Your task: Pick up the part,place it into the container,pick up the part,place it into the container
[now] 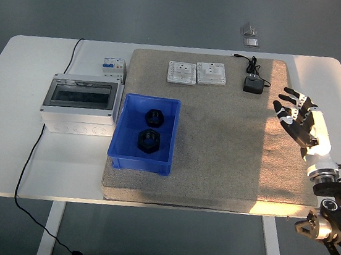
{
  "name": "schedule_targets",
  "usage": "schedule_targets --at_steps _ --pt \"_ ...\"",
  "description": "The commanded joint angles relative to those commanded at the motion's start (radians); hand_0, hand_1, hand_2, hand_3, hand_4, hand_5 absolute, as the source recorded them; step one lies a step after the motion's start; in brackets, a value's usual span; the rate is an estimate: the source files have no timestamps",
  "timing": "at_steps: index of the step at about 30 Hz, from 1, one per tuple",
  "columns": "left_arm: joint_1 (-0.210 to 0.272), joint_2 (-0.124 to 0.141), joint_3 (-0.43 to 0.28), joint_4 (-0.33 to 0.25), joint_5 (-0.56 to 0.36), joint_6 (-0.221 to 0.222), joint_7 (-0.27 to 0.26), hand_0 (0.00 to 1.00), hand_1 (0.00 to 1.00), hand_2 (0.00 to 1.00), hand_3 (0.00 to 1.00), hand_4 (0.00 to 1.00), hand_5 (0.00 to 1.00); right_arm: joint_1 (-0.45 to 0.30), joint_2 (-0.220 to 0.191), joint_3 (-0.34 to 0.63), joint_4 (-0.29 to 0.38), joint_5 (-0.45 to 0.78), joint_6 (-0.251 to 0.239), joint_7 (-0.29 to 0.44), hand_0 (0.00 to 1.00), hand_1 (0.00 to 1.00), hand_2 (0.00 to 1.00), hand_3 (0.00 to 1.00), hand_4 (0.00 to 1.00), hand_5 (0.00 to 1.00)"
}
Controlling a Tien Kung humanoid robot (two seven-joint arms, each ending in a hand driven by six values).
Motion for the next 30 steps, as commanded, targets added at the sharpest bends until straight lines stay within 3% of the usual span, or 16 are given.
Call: schedule_targets --at_steps 1,6,7,18,19,24,25,30 --pt "0.0 0.0 0.001 0.0 0.002 -0.001 0.002 0.705 0.675 0.624 0.729 0.83 0.998 -0.008 0.001 0.023 0.002 0.022 -0.004 0.002 0.695 0.532 0.649 0.674 0.893 0.363" --pt "0.001 0.002 0.005 0.0 0.004 -0.002 0.007 0.705 0.675 0.624 0.729 0.83 0.998 -0.024 0.004 0.104 0.004 0.067 -0.019 0.002 0.695 0.532 0.649 0.674 0.893 0.363" --pt "0.001 0.003 0.006 0.0 0.003 -0.002 0.007 0.706 0.676 0.628 0.729 0.83 0.998 -0.026 0.005 0.111 0.004 0.068 -0.021 0.001 0.698 0.547 0.69 0.711 0.842 0.3" --pt "0.001 0.004 -0.005 0.0 0.012 -0.003 0.005 0.706 0.675 0.621 0.728 0.831 0.998 -0.03 0.012 0.123 0.018 0.045 -0.015 -0.011 0.701 0.55 0.7 0.761 0.815 0.28" --pt "0.001 0.004 -0.007 0.0 0.014 -0.003 0.005 0.706 0.675 0.624 0.728 0.83 0.998 -0.03 0.012 0.122 0.018 0.039 -0.012 -0.014 0.719 0.631 0.729 0.763 0.83 0.312" --pt "0.001 0.004 -0.01 0.0 0.016 -0.002 0.005 0.706 0.675 0.624 0.728 0.83 0.998 -0.029 0.015 0.122 0.019 0.02 0.004 -0.024 0.719 0.631 0.729 0.763 0.83 0.312" --pt "0.002 0.004 -0.01 0.0 0.016 -0.002 0.005 0.706 0.677 0.623 0.728 0.831 0.998 -0.029 0.015 0.123 0.019 0.016 0.008 -0.027 0.857 0.784 0.811 0.803 0.842 0.306" --pt "0.004 0.004 -0.007 0.0 0.011 -0.001 0.006 0.706 0.677 0.623 0.728 0.831 0.998 -0.027 0.018 0.121 0.016 0.005 0.032 -0.034 0.857 0.784 0.811 0.803 0.842 0.306"
